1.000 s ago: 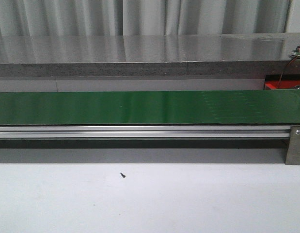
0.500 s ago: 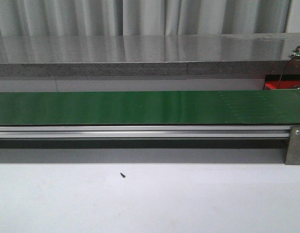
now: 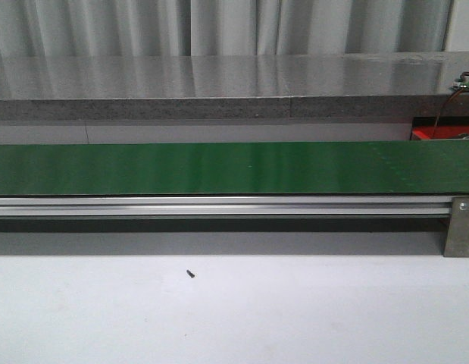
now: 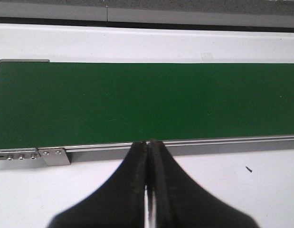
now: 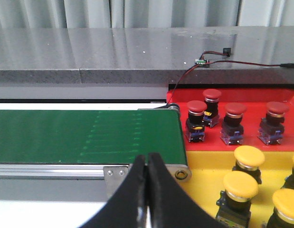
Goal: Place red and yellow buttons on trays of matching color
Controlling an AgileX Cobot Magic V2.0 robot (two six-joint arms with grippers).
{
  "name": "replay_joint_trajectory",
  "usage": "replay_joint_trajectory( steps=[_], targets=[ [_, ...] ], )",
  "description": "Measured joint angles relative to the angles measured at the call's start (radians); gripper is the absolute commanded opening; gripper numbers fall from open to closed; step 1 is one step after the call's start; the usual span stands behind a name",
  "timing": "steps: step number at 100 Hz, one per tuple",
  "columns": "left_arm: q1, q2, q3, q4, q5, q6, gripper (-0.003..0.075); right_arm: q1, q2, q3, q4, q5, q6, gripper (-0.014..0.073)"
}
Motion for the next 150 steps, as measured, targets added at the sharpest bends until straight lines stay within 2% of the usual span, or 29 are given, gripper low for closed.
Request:
replay_joint_trajectory(
  steps=[12, 37, 123, 139, 150],
  targets=[
    [0.0, 0.0, 0.0, 0.0, 0.0, 0.0, -0.002, 0.0, 0.0, 0.07, -0.041, -0.094, 0.051, -0.0067],
    [0.0, 0.0, 0.0, 0.0, 0.0, 0.0, -0.002, 0.0, 0.0, 0.082, -0.138, -0.132, 0.118, -0.0067],
    [0.0, 0.0, 0.0, 0.002, 0.0, 0.0, -0.002, 0.0, 0.0, 0.084, -0.14, -0.152, 0.125, -0.0067],
    [0.0, 0.0, 0.002, 0.053, -0.015, 0.0, -0.002, 0.0, 0.0, 0.084, -0.14, -0.152, 0.125, -0.0067],
    [0.0, -0.031, 0.028, 0.109, -0.085, -0.014, -0.002, 0.0, 0.0, 0.084, -0.14, -0.152, 0.125, -0.0067]
  ],
)
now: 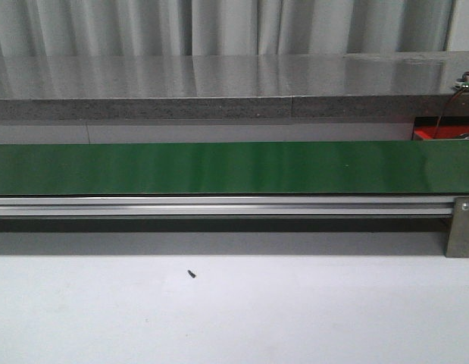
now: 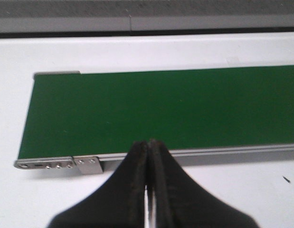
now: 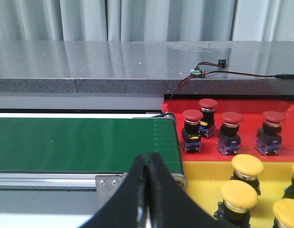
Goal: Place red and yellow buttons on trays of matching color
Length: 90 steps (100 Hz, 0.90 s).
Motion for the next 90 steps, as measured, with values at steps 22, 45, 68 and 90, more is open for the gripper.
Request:
replay_joint_trajectory(
  steps=[22, 45, 68, 90],
  targets=[
    [-0.032, -0.164, 0.181, 0.125, -0.345, -0.144, -0.002, 0.0, 0.0, 0.0, 0.0, 0.0, 0.0, -0.0067],
    [-0.094, -0.352, 0.441, 0.293, -0.623, -0.303, -0.002, 0.0, 0.0, 0.0, 0.0, 0.0, 0.0, -0.0067],
    [-0.136, -0.537, 0.611, 0.322, -0.641, -0.316, -0.002, 0.0, 0.0, 0.0, 0.0, 0.0, 0.002, -0.0067],
    [-0.138, -0.698, 0.743, 0.322, -0.655, -0.323, -0.002, 0.0, 0.0, 0.0, 0.0, 0.0, 0.002, -0.0067]
  ],
)
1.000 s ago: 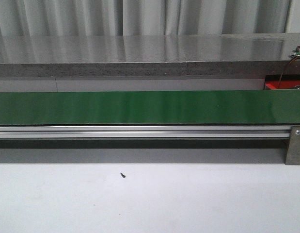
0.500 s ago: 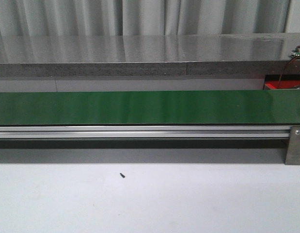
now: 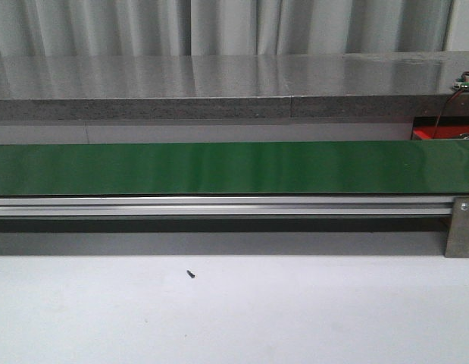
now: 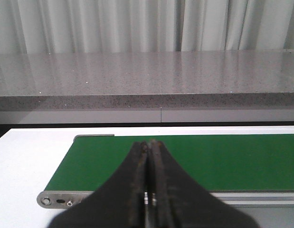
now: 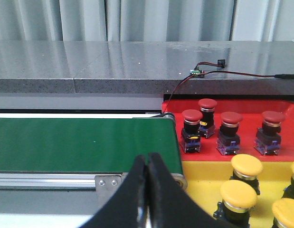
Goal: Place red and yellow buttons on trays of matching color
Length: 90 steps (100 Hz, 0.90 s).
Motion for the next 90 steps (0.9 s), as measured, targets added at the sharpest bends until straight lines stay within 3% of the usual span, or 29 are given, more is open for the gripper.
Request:
replay_joint_trajectory(
  steps=[15, 90],
  targets=[
    [0.0, -0.099, 0.103, 0.0, -0.036, -0.004, -0.002, 0.0, 0.0, 0.0, 0.0, 0.0, 0.0, -0.0067],
    [0.0, -0.106, 0.102, -0.007, -0.037, -0.004, -0.002, 0.0, 0.0, 0.0, 0.0, -0.002, 0.0, -0.0067]
  ],
)
